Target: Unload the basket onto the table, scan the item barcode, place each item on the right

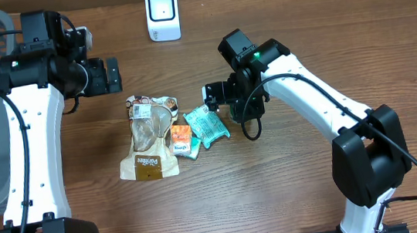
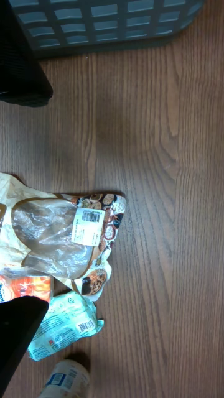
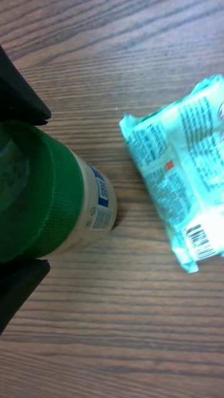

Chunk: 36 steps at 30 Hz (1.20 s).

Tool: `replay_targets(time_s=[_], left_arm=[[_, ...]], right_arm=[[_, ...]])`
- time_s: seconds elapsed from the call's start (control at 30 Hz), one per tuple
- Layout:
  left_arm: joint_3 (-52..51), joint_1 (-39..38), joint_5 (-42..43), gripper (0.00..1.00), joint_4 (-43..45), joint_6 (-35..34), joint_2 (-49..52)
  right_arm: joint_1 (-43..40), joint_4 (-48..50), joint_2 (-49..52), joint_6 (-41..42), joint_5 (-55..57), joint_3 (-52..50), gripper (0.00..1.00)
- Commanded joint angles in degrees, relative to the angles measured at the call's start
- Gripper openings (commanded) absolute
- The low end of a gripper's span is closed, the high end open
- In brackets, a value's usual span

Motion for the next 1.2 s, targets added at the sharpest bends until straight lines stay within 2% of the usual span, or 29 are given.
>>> replay_targets(time_s=[0.0, 0.23, 0.53, 0.57, 0.6, 0.63, 0.73, 0.83, 1.0, 1.1, 1.17], left_arm=[[1.1, 0.3, 0.8, 0.99, 0.2, 1.1, 0.4], [1.1, 0.3, 0.8, 0.99, 0.2, 1.1, 0.4], [1.1, 0.3, 0.8, 0.99, 0.2, 1.1, 0.4], [1.1, 0.3, 0.8, 1.00, 0.2, 1.1, 0.4], [1.1, 0.3, 0.8, 1.00, 0.2, 1.1, 0.4], [1.1, 0.3, 0.8, 1.00, 0.2, 1.1, 0.4], [1.1, 0.3, 0.8, 1.00, 0.2, 1.1, 0.4], [1.1, 0.3, 0.8, 0.99, 0.2, 1.1, 0.4], [1.1, 0.3, 0.8, 1.00, 0.2, 1.1, 0.4], [1.1, 0.3, 0.8, 0.99, 0.2, 1.1, 0.4], [1.1, 0.3, 0.8, 0.99, 0.2, 1.1, 0.4]], right_arm=[[-0.3, -0.1, -0.7, -2.3, -3.1, 1.2, 0.52], [-0.3, -4.2, -0.7, -11.3, -3.2, 1.0, 0.51], [-0.3, -4.3, -0.7, -11.1, -3.2, 1.0, 0.64], [-0.3, -4.3, -0.7, -10.7, -3.2, 1.0, 0.71], [-0.3, -4.3, -0.7, -10.6, -3.2, 1.0, 0.94], [-0.3, -4.3, -0.7, -10.6, -3.2, 1.0, 1.00], [-0.3, -4.0, -0.7, -9.7, -3.2, 1.0, 1.00], [-0.3, -2.0, -0.7, -3.1, -3.0, 1.1, 1.00], [-0.3, -0.2, -0.7, 13.8, -3.0, 3.0, 1.00], [-0.4, -0.8, -0.7, 30.9, -3.0, 5.7, 1.00], [-0.7, -1.9, -0.7, 45.5, -2.7, 7.5, 1.00]])
